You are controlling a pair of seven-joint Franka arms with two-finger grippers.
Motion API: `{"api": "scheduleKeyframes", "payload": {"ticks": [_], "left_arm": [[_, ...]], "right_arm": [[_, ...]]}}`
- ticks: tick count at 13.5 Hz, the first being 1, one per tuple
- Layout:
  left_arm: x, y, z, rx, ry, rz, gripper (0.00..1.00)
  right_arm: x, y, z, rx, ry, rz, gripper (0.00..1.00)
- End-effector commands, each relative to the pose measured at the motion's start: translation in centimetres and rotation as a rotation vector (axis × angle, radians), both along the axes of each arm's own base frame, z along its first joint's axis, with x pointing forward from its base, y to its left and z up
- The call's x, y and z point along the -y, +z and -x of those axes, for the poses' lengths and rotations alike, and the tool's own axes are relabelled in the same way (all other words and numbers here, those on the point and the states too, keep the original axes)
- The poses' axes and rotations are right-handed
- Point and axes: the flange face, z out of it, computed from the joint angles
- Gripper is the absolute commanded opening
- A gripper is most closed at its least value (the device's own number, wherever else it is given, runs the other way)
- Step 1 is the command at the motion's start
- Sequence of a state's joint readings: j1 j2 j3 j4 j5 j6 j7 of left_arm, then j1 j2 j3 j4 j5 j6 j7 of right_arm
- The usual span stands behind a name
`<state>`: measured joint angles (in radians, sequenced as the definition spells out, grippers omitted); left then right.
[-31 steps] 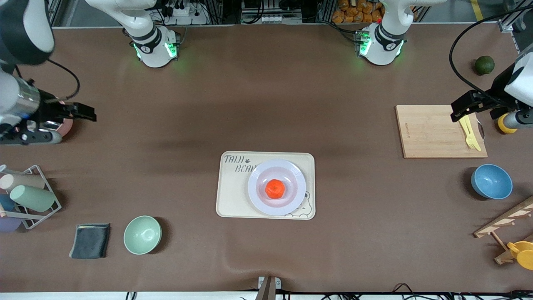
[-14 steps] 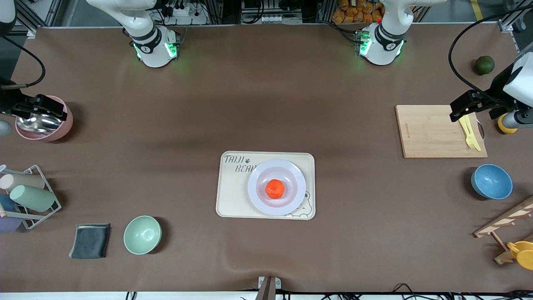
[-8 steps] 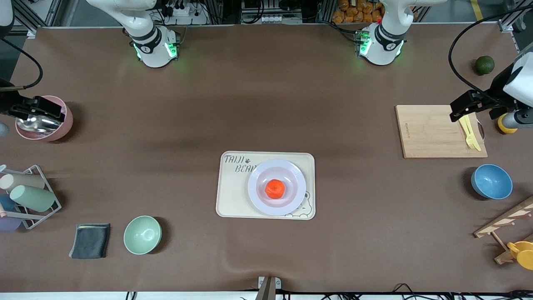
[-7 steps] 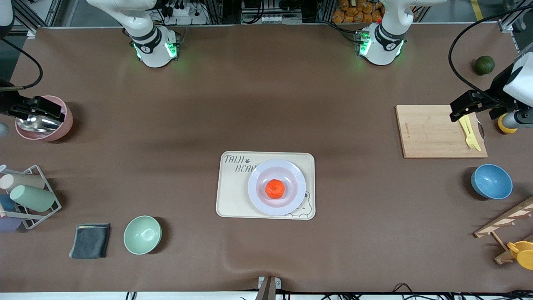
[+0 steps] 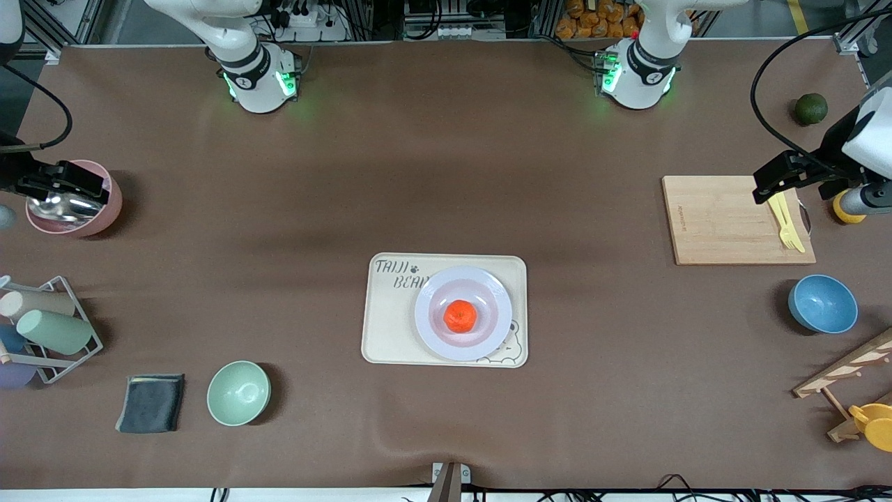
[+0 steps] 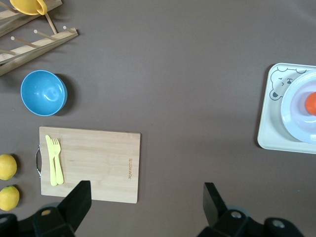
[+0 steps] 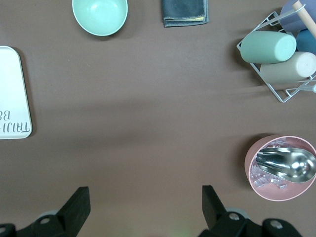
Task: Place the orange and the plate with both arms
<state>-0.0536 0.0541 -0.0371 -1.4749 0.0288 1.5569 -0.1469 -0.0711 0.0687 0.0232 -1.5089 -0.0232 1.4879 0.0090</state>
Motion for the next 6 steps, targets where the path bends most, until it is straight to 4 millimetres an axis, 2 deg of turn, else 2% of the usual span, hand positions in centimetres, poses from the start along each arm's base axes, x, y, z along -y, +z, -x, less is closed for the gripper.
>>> {"api": "scheduleKeyframes", "payload": {"ticks": [1, 6], "left_arm": [[-0.40, 0.68, 0.12, 0.013, -0.012, -0.003, 1.00], [-0.04, 0.68, 0.15, 0.013, -0.015, -0.001, 1.00]], "right_arm": [[-0.16, 0.15, 0.15, 0.009, -0.006, 0.017, 1.00], [0.35, 0.25, 0.27, 0.011, -0.010, 0.017, 1.00]]}}
